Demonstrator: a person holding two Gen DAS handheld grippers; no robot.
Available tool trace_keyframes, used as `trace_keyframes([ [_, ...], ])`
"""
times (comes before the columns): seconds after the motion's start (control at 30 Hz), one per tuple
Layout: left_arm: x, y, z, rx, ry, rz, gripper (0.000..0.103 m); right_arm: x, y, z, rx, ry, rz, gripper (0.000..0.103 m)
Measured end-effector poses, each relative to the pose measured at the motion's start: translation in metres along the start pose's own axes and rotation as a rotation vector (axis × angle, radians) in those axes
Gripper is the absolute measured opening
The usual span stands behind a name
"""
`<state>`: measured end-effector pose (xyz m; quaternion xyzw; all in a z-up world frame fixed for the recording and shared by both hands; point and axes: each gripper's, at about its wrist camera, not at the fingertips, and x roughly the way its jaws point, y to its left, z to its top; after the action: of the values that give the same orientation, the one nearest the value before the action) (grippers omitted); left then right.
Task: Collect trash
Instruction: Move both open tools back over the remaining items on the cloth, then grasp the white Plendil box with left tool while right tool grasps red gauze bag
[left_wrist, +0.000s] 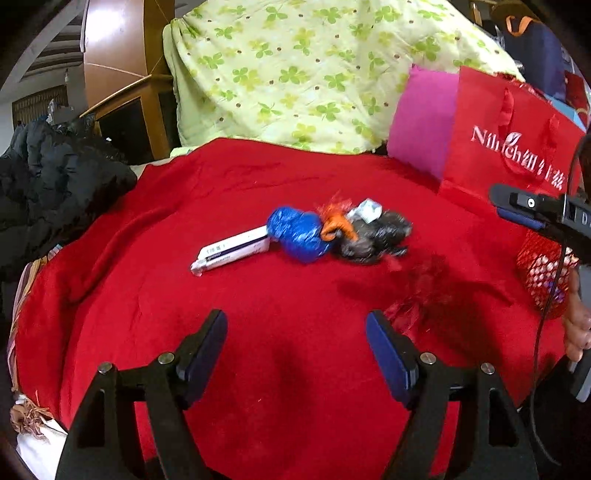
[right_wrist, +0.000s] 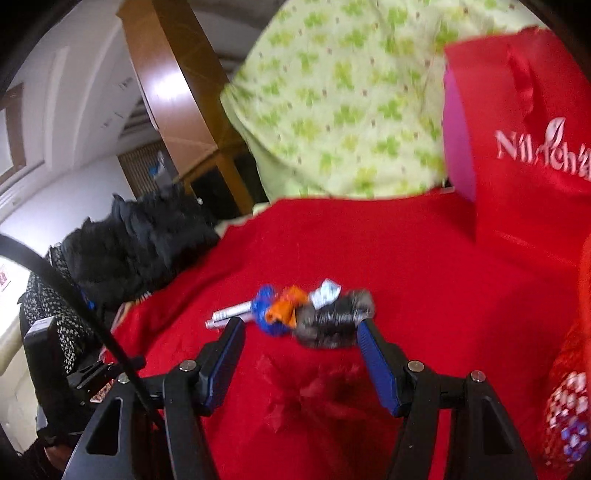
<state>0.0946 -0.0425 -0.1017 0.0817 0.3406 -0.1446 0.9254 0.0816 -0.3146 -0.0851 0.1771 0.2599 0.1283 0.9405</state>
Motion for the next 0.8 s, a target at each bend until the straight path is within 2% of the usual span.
trace_keyframes([
  [0.17,0.019,0.024,-0.006,-0.028,0.037,0.024,0.078,0.020,-0.004,-0.005,0.043,0.082,0.019,0.067],
  [0.27,0.038,0.044,0.001,-0.009,0.060,0.057,0.078,0.034,-0.005,-0.011,0.067,0.147,0.024,0.067],
  [0.4,0.067,0.065,0.024,0.093,0.062,0.092,0.078,0.051,-0.008,-0.020,0.095,0.225,0.026,0.067],
  [0.47,0.088,0.073,0.040,0.157,0.078,0.085,0.078,0.059,-0.011,-0.025,0.114,0.267,0.026,0.067],
  [0.8,0.172,0.075,0.075,0.291,0.207,0.062,0.078,0.086,-0.027,-0.035,0.211,0.355,0.025,0.067],
])
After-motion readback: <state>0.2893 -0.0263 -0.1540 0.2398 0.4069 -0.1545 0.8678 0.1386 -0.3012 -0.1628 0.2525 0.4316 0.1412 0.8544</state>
